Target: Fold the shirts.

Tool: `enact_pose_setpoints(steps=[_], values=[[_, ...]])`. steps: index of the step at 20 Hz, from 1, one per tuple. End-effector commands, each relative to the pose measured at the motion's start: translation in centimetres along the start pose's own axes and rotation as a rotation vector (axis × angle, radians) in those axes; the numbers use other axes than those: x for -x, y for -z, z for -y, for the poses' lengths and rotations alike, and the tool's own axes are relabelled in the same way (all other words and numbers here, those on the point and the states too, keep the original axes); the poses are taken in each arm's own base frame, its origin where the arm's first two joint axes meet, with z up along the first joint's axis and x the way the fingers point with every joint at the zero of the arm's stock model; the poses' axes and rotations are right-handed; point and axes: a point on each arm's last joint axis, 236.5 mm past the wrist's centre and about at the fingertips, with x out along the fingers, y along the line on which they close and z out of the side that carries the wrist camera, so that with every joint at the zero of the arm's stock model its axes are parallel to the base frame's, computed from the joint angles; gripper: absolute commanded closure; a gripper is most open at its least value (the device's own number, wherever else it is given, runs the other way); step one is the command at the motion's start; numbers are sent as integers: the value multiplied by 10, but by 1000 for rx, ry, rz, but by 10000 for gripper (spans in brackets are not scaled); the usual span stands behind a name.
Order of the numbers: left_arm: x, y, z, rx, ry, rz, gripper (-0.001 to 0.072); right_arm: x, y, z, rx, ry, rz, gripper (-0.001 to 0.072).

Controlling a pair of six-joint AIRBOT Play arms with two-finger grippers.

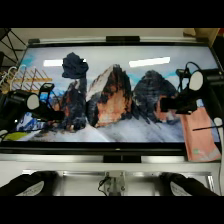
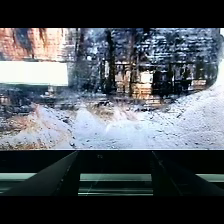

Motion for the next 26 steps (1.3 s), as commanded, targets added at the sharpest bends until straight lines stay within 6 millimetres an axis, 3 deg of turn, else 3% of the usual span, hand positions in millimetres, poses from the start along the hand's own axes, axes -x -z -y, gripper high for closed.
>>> enact_pose_setpoints(steps=[1, 12, 16, 22, 26], values=[[0, 0, 0, 0, -1, -1, 187, 0, 0, 0, 0, 0, 0, 20], [0, 0, 0, 0, -1, -1, 187, 0, -2, -1, 0, -1, 7, 20], [0, -2, 0, 2, 2, 6, 187, 1, -23, -11, -3, -47, 99, 20], [7, -37, 48, 68, 209, 149, 188, 2, -27, -3, 1, -13, 113, 20], [17, -77, 50, 96, 237, 320, 189, 3, -34, 10, 6, 44, 143, 20]])
